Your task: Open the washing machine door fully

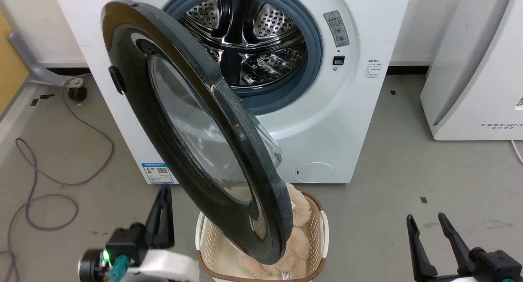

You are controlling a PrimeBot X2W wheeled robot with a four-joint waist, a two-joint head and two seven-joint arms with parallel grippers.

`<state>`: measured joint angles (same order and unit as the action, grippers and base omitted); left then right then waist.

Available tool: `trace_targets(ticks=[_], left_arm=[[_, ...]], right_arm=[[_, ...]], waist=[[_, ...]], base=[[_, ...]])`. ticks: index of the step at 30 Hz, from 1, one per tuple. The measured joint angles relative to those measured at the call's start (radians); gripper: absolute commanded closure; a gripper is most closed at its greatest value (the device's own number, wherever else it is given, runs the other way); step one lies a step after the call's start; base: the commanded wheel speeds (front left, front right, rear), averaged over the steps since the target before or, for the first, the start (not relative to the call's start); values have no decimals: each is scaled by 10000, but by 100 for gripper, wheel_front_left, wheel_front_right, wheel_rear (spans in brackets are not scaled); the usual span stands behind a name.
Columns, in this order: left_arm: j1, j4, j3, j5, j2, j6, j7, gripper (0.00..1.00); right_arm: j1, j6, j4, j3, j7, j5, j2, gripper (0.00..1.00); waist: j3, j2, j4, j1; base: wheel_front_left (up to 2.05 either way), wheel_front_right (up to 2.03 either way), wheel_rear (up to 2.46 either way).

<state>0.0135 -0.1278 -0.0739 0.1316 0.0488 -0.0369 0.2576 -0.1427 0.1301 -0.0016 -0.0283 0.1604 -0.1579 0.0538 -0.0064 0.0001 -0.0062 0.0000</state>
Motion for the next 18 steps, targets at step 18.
trace_targets(ticks=[18], left_arm=[[2562,5076,-667,-848,90,-230,2,100]], right_arm=[[35,0,226,-75,-2,-19,-2,0]], waist=[[19,0,209,0]], base=[[0,0,0]])
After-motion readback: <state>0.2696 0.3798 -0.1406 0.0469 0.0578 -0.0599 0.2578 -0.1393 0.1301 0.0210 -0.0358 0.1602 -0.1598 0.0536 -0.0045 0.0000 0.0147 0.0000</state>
